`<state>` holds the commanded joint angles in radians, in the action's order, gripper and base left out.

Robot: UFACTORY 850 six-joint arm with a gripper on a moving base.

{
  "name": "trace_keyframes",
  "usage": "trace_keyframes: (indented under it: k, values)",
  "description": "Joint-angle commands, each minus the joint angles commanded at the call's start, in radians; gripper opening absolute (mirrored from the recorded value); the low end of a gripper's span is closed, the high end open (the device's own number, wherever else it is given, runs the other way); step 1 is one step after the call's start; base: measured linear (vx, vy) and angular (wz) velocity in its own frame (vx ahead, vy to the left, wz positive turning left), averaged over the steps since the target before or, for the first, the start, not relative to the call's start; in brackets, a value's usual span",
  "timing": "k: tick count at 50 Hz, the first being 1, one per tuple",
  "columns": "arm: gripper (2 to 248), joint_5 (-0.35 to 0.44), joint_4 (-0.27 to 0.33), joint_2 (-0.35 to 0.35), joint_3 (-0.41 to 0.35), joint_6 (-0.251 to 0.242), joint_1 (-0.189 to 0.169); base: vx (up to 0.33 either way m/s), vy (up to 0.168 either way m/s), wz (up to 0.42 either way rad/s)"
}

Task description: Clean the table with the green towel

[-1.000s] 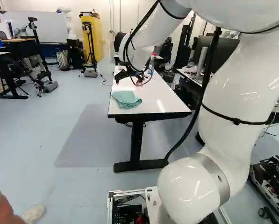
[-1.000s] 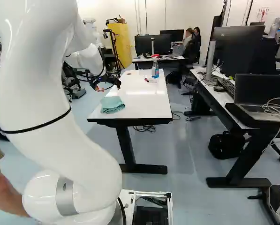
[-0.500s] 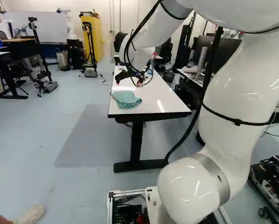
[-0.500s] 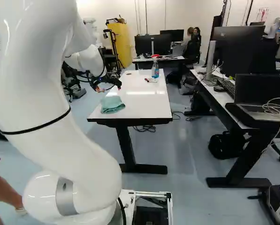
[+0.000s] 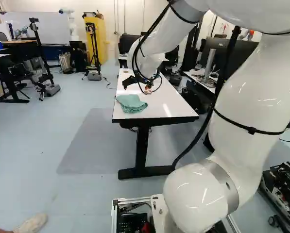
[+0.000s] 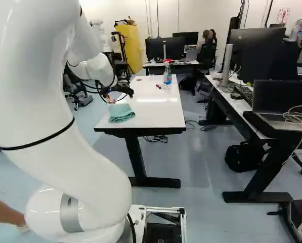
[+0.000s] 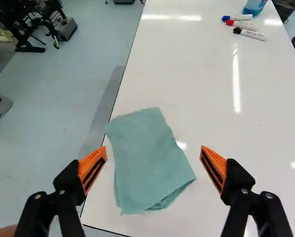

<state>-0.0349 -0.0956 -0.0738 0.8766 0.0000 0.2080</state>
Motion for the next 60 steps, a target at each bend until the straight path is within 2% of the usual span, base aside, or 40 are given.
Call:
trace_keyframes:
  k: [27,60]
  values:
    - [247,0.191,0.02,0.074,-0.166,0.0,-0.044,0.0,0.0,0.0]
    - [247,0.517,0.055,0.201,-0.45,0.0,-0.119,0.0,0.0,0.0]
